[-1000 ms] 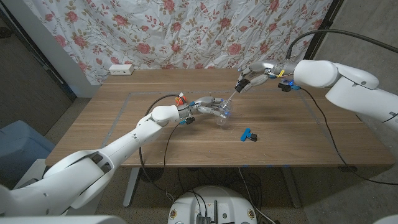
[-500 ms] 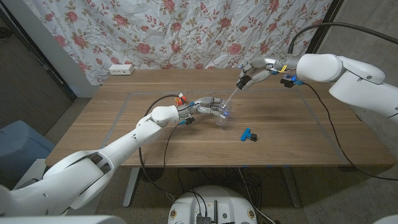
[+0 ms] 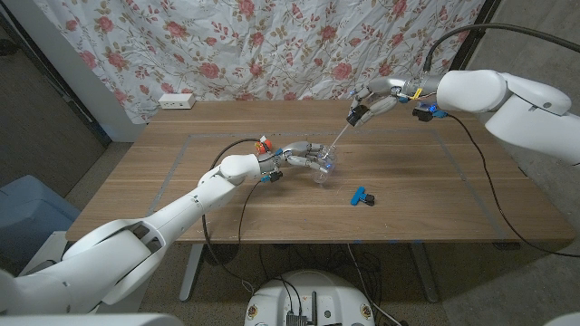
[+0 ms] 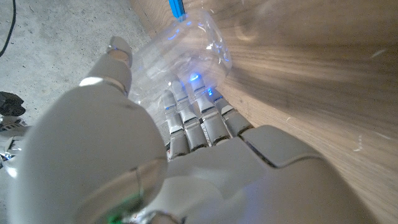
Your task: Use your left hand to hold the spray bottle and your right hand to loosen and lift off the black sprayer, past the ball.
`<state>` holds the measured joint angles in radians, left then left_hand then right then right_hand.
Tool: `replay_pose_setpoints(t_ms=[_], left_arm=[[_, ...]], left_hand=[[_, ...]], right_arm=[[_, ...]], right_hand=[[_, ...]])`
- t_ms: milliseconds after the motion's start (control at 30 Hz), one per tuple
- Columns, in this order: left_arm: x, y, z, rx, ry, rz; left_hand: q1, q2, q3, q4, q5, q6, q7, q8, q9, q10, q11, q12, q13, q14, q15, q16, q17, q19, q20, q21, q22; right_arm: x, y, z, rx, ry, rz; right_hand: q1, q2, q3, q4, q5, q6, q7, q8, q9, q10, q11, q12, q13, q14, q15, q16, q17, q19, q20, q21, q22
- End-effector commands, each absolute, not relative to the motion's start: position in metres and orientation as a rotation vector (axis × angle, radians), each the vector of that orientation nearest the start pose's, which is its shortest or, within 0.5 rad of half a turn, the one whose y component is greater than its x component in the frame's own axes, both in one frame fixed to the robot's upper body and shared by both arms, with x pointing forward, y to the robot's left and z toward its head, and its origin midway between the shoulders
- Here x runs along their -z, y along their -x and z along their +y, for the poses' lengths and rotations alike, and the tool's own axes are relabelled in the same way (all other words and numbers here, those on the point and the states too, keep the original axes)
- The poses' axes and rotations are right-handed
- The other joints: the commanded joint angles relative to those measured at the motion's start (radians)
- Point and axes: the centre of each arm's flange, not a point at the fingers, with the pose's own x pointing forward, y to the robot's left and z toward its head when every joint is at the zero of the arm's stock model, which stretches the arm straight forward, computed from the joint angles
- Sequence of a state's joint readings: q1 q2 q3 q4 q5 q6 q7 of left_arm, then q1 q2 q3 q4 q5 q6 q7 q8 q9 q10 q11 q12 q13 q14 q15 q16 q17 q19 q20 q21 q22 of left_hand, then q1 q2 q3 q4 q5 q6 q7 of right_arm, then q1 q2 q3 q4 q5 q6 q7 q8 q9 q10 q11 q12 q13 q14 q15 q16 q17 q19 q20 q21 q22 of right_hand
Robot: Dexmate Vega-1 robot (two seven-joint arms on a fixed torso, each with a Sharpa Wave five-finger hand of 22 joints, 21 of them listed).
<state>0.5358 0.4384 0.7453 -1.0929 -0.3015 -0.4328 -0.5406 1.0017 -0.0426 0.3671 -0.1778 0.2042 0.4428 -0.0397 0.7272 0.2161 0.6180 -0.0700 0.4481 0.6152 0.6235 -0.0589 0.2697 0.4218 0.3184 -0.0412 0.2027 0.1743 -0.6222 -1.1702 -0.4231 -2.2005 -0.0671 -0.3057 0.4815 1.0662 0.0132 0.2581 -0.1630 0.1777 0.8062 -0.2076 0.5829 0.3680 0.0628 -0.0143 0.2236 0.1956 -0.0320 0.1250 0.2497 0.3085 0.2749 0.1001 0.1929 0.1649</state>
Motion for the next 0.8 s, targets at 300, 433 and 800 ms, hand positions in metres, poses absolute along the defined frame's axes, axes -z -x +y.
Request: replay_pose_setpoints(t_ms=[300, 433, 800], left_arm=[[0.029, -0.648, 0.114, 0.898, -0.654, -0.604], [0.029, -0.647, 0.116, 0.889, -0.653, -0.604], [0.028, -0.646, 0.125, 0.856, -0.656, -0.615]], left_hand=[[-0.021, 0.143, 0.009, 0.009, 0.003, 0.033, -0.034, 0.143, 0.005, 0.087, -0.092, 0.002, 0.007, 0.0, -0.133, -0.002, 0.003, -0.001, -0.044, -0.001, 0.004], [-0.021, 0.142, 0.009, 0.009, 0.003, 0.034, -0.036, 0.144, 0.005, 0.086, -0.095, 0.001, 0.008, -0.001, -0.134, -0.003, 0.003, -0.002, -0.044, -0.001, 0.004], [-0.021, 0.142, 0.008, 0.008, 0.003, 0.033, -0.038, 0.144, 0.005, 0.085, -0.099, 0.001, 0.009, 0.0, -0.136, -0.004, 0.004, -0.003, -0.044, -0.001, 0.004]], right_arm=[[-0.17, -0.467, -0.238, -0.314, 1.504, -0.541], [-0.172, -0.464, -0.24, -0.311, 1.509, -0.539], [-0.184, -0.457, -0.246, -0.305, 1.503, -0.53]], right_hand=[[0.009, 0.005, 0.004, 0.007, 0.003, 0.029, -0.012, 0.026, 0.06, 0.019, -0.006, 0.0, 0.002, 0.005, 0.0, 0.008, 0.003, -0.001, 0.002, -0.004, 0.004], [0.009, 0.006, 0.004, 0.008, 0.003, 0.031, -0.012, 0.029, 0.062, 0.022, -0.008, 0.0, 0.002, 0.004, 0.0, 0.007, 0.003, -0.003, 0.003, -0.005, 0.004], [0.01, 0.007, 0.004, 0.008, 0.003, 0.034, -0.013, 0.037, 0.068, 0.029, -0.009, 0.0, 0.002, 0.003, -0.002, 0.007, 0.003, -0.005, 0.004, -0.005, 0.004]])
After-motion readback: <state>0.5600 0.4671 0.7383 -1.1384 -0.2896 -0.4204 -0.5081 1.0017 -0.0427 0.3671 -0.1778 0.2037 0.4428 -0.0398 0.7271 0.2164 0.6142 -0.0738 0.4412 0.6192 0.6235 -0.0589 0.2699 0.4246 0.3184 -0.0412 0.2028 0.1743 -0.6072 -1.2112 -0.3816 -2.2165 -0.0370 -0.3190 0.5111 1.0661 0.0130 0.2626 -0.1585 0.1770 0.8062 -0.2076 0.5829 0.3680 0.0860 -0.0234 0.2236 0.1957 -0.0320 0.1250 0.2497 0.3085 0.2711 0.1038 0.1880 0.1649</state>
